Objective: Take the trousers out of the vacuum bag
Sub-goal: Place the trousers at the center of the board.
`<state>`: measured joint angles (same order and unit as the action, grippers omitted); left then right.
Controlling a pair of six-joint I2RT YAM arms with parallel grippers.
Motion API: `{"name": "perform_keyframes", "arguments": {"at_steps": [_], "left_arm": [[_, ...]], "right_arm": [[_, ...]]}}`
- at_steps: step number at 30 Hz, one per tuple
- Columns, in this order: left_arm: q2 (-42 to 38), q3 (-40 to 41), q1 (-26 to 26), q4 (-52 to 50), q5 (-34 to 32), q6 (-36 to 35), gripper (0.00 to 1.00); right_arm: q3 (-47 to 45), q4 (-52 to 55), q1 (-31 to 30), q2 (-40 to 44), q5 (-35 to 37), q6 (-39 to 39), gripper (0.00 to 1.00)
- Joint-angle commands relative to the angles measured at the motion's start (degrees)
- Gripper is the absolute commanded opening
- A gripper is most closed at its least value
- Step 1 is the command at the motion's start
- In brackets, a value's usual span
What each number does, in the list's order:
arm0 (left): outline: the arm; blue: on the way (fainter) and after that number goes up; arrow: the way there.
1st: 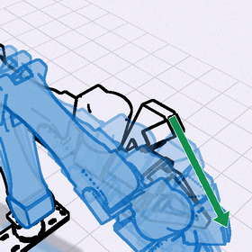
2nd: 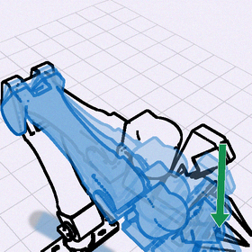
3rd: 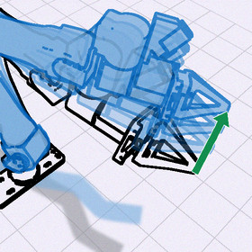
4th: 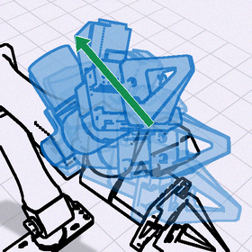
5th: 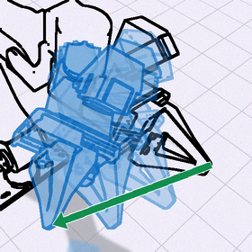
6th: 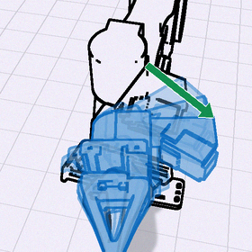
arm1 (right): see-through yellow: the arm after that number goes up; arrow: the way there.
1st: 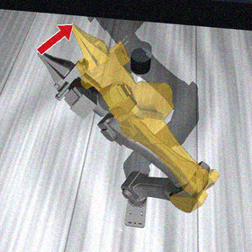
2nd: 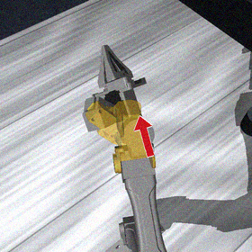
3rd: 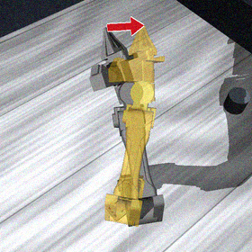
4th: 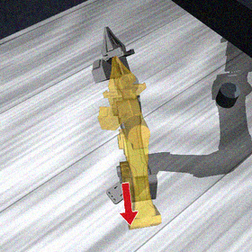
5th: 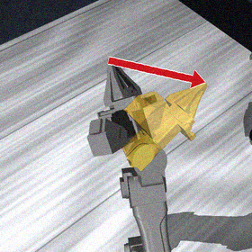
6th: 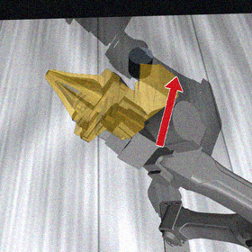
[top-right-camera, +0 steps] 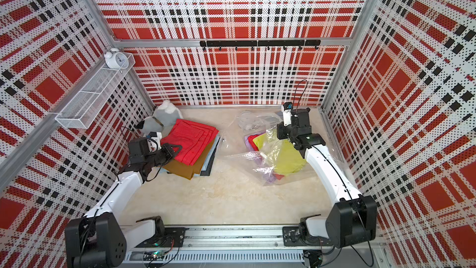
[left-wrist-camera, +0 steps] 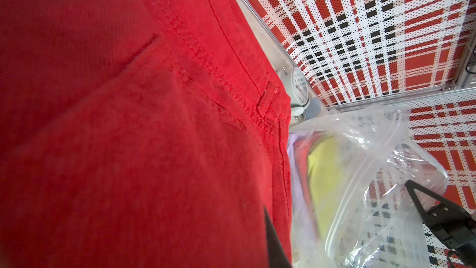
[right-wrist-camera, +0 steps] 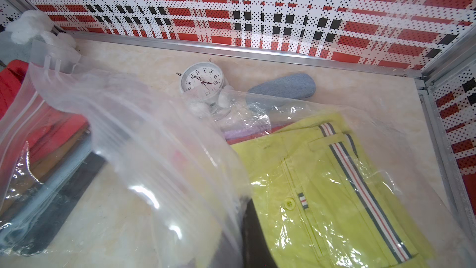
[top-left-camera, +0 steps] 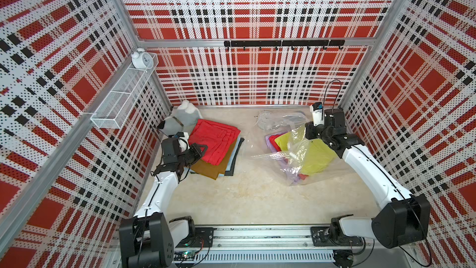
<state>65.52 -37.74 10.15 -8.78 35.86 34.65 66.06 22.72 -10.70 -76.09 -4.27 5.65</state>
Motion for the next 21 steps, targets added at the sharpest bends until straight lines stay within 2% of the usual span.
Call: {"name": "perform_keyframes", "arguments": {"at_steps": [1,5,11,14,16,21], "left_arm": [[-1.44,-0.14,0.8,-3.15,4.53,-0.06,0.0],[-1.72,0.33,1.77,-5.74,5.1,-1.67,0.0],[-1.45,2.14,2.52,-7.66,1.87,-4.19,0.0],[-1.51,2.26,2.51,-9.1,-1.82,-5.64,0.12],[-2.49,0.55,2.53,-12.05,-5.51,-7.6,0.23],[-4.9,-6.77,2.5,-20.46,-13.84,-12.38,0.33]], "right_arm": [[0.37,-1.64,0.59,-0.63,-0.3,0.33,0.0],[0.21,-1.64,0.59,-0.55,-0.21,0.32,0.0],[0.36,-1.81,0.59,-0.81,-0.45,0.39,0.0],[0.49,-1.98,0.59,-1.07,-0.73,0.55,0.0],[0.72,-2.0,0.59,-1.24,-0.79,0.59,0.0],[0.99,-2.16,0.59,-1.41,-1.06,0.68,0.0]]}}
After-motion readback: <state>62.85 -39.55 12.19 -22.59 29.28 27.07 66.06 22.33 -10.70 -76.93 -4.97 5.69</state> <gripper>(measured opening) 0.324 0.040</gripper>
